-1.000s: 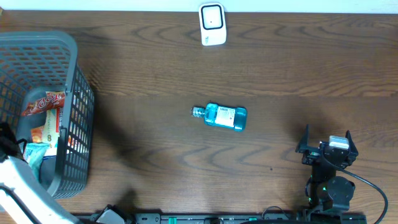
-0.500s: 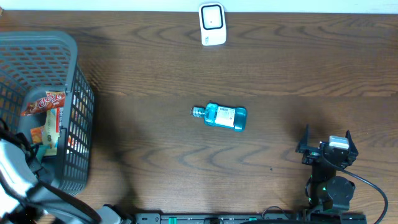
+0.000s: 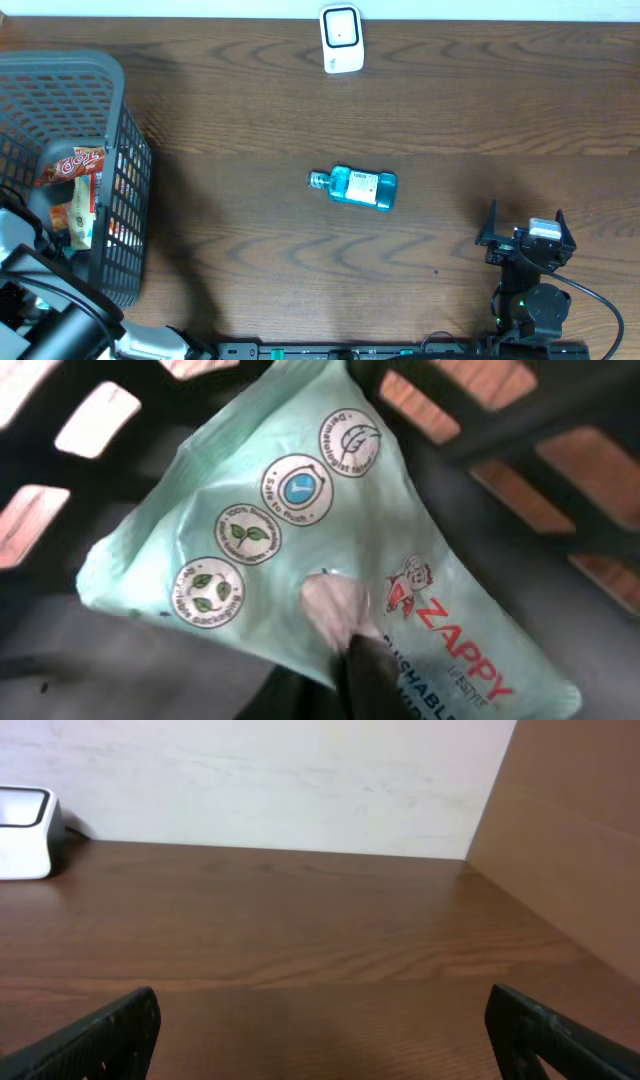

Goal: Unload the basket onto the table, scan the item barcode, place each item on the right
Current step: 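Lift the green wipes pack out and carry it beside the bottle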

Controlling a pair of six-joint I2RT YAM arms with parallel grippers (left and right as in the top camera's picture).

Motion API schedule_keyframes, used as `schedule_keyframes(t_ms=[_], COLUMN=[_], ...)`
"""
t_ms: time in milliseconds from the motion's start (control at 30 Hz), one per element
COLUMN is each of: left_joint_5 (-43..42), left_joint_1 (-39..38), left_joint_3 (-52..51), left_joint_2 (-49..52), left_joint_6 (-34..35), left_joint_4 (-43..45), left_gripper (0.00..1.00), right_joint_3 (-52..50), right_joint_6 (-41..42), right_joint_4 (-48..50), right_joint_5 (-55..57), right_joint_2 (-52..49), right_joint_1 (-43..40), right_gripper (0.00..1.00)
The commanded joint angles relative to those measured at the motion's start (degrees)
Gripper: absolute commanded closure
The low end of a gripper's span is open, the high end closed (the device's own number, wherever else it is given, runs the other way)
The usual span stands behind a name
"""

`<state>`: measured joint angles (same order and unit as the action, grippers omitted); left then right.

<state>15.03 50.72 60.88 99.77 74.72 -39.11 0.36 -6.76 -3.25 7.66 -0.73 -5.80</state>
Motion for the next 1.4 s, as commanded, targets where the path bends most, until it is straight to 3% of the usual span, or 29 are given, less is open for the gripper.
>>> schedule_keyframes(t_ms=[0,267,500,1067,1367], left_joint_5=[1.1,-0.9,-14.1,-33.8,-39.3], left_joint_1=[0.4,0.4,0.4,0.4,0.3], left_joint_3=[-2.6,-2.5,-2.5,-2.5,-2.5], left_joint_2=[6.4,2.8,-6.0,-19.7,-30.3], left_joint_6=[-1.0,-13.4,-23.8,-23.9,-23.9], left_joint_4=[-0.9,4.0,11.7,15.5,16.7], left_gripper=[0.93,0.93,0.93,0.93,0.93], right_joint_3=[0.0,0.0,0.0,0.0,0.0], right_joint_6=[-0.6,-0.6,-0.6,-0.6,-0.6], right_joint_4=[-0.2,-0.2,-0.2,-0.2,-0.2], right_joint_5=[0.1,0.1,0.1,0.1,0.1], right_joint_2=[0.1,0.1,0.1,0.1,0.1], right_joint_1=[0.3,0.3,0.3,0.3,0.3], right_gripper=[0.01,0.01,0.01,0.01,0.01])
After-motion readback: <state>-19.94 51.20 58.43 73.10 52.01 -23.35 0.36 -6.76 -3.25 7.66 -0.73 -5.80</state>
